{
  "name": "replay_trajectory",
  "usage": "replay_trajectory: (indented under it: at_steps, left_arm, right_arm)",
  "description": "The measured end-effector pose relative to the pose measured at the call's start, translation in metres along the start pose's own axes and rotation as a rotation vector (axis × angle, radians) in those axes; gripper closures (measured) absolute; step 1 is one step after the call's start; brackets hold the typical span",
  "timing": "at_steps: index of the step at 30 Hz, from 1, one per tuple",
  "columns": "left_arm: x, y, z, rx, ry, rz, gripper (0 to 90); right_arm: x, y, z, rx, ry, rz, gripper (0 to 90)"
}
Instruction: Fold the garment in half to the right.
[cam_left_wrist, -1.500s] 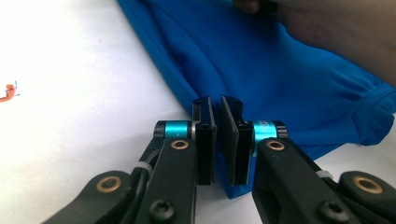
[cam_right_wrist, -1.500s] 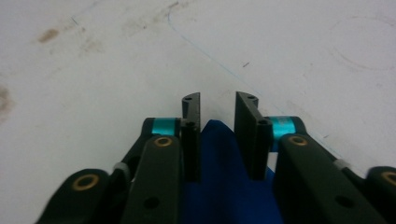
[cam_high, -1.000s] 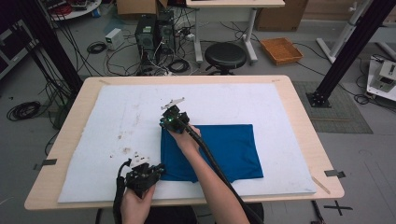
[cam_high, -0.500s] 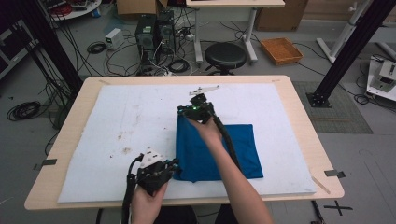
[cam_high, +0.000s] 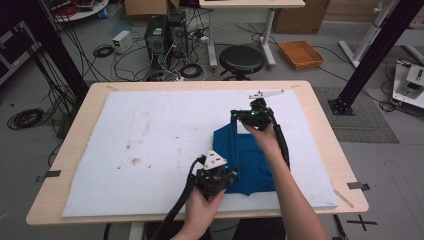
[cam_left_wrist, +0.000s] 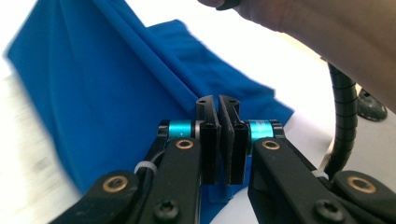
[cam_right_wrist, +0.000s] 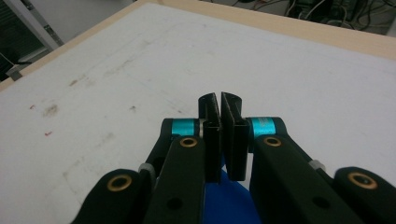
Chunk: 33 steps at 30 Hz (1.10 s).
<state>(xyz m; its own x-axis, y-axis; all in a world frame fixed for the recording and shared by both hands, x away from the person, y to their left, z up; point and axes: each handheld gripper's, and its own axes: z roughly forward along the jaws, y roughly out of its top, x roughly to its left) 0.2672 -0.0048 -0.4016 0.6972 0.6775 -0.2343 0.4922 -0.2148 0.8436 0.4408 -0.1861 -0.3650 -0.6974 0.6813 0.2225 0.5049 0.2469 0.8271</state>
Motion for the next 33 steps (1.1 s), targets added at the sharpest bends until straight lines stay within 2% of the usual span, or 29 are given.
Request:
replay_trajectory:
  at_steps: [4, 8, 14, 20, 22, 23, 25, 27, 28, 30, 33]
  left_arm:
    - [-0.012, 0.004, 0.023, 0.014, -0.035, -0.001, 86.7]
    - [-0.025, 0.007, 0.046, 0.033, -0.066, 0.002, 86.8]
    - [-0.038, 0.009, 0.072, 0.052, -0.092, 0.000, 86.7]
    - [-0.047, 0.010, 0.091, 0.067, -0.102, -0.002, 86.7]
    - [-0.048, 0.010, 0.094, 0.069, -0.112, 0.002, 86.5]
    - [-0.049, 0.009, 0.096, 0.058, -0.135, -0.006, 82.9]
    - [-0.048, 0.009, 0.097, 0.050, -0.165, -0.011, 65.5]
    - [-0.047, 0.010, 0.095, 0.031, -0.180, 0.001, 60.5]
    - [-0.047, 0.010, 0.093, 0.017, -0.183, 0.001, 56.9]
    - [-0.045, 0.012, 0.087, 0.000, -0.190, 0.014, 55.2]
    - [-0.037, 0.018, 0.071, -0.040, -0.171, 0.041, 52.4]
  right_arm:
    - [-0.019, -0.010, -0.014, 0.019, -0.029, 0.013, 87.6]
    - [-0.032, -0.019, -0.026, 0.045, -0.065, -0.002, 87.6]
    - [-0.047, -0.029, -0.040, 0.070, -0.112, -0.021, 87.6]
    - [-0.061, -0.040, -0.048, 0.090, -0.156, -0.009, 87.4]
    - [-0.065, -0.044, -0.050, 0.095, -0.169, -0.004, 86.8]
    - [-0.067, -0.046, -0.050, 0.103, -0.176, -0.003, 84.4]
    - [-0.069, -0.048, -0.051, 0.118, -0.200, 0.005, 81.5]
    - [-0.070, -0.048, -0.054, 0.105, -0.210, 0.010, 74.8]
    - [-0.069, -0.047, -0.056, 0.097, -0.213, 0.014, 74.6]
    - [-0.068, -0.047, -0.060, 0.088, -0.224, 0.011, 71.9]
    - [-0.062, -0.049, -0.069, 0.061, -0.247, 0.021, 66.8]
